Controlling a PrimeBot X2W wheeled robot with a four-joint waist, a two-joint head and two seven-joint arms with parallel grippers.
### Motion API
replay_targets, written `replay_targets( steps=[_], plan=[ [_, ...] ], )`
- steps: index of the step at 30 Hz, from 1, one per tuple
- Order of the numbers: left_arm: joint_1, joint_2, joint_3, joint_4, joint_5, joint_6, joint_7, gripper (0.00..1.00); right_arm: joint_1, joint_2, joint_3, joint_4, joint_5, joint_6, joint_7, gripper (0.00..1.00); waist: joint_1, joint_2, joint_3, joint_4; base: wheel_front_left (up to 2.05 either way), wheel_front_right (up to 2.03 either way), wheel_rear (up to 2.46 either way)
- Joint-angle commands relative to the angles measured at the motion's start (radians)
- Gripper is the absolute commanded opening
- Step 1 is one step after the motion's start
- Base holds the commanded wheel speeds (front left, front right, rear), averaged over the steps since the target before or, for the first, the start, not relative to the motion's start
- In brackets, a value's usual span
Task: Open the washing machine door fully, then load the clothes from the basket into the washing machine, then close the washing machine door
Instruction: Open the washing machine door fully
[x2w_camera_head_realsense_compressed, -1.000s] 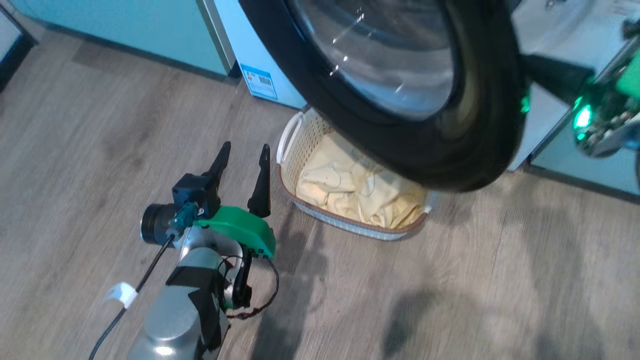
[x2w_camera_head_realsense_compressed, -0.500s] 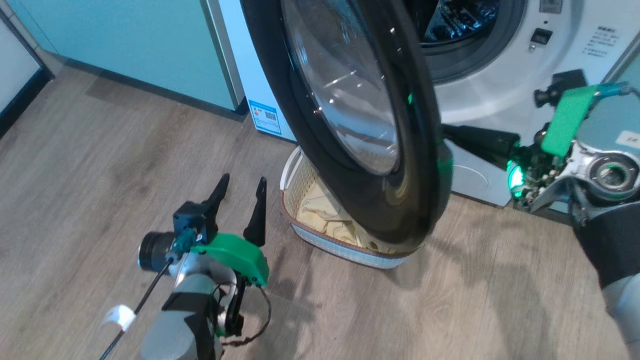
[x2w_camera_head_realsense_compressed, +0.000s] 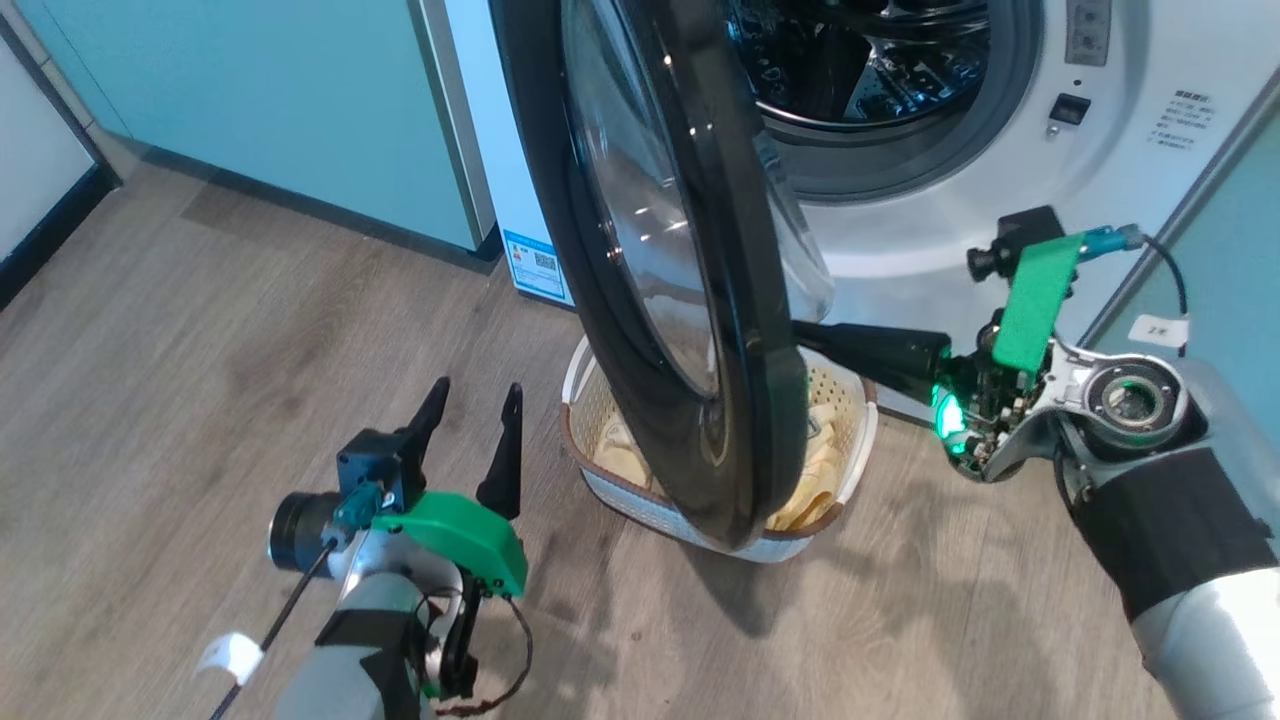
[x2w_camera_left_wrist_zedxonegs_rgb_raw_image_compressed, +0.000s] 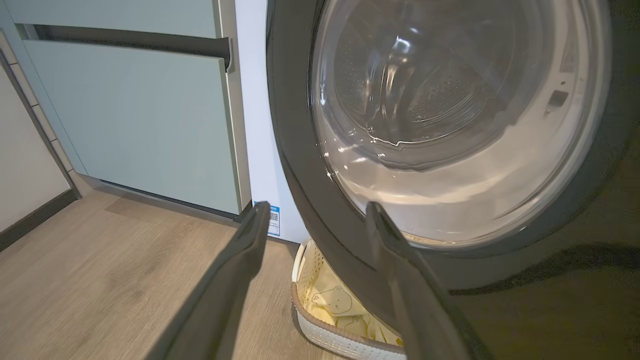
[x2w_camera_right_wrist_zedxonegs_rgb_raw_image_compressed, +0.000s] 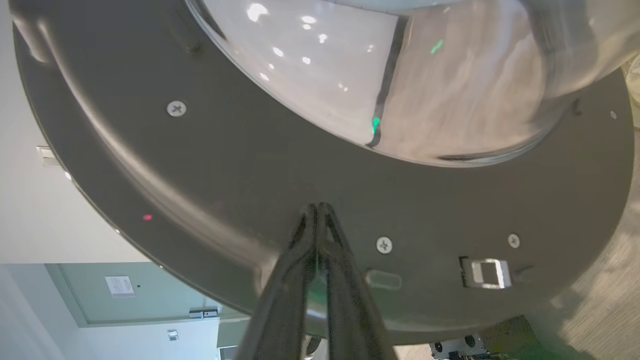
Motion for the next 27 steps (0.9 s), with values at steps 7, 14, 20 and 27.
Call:
replay_targets(
  steps=[7,14,20,27],
  plan=[
    [-0.011,0.021,0.044,-0.025,0.008,-0.006,-0.006,1.00,0.016,0.032,0.023,-0.042,0.023,0.004,-0.001,0.00,0.0001,-0.0001,-0.020,0.000,0.00,0.00,0.00],
    [-0.005,0.021,0.050,-0.024,0.012,-0.011,-0.006,1.00,0.031,0.034,0.012,-0.052,0.018,0.004,-0.033,0.00,0.0001,-0.0001,-0.024,-0.008,0.00,0.00,0.00],
    [0.006,0.021,0.061,-0.013,0.024,-0.021,-0.006,1.00,0.061,0.034,-0.033,-0.067,-0.001,0.004,-0.088,0.95,0.0001,-0.0001,-0.049,-0.023,0.00,0.00,0.00],
    [0.004,0.026,0.088,0.004,0.042,-0.039,-0.006,1.00,0.112,0.023,-0.083,-0.115,-0.045,0.004,-0.179,1.00,0.0001,-0.0001,-0.076,-0.055,0.00,0.00,0.00]
  ],
)
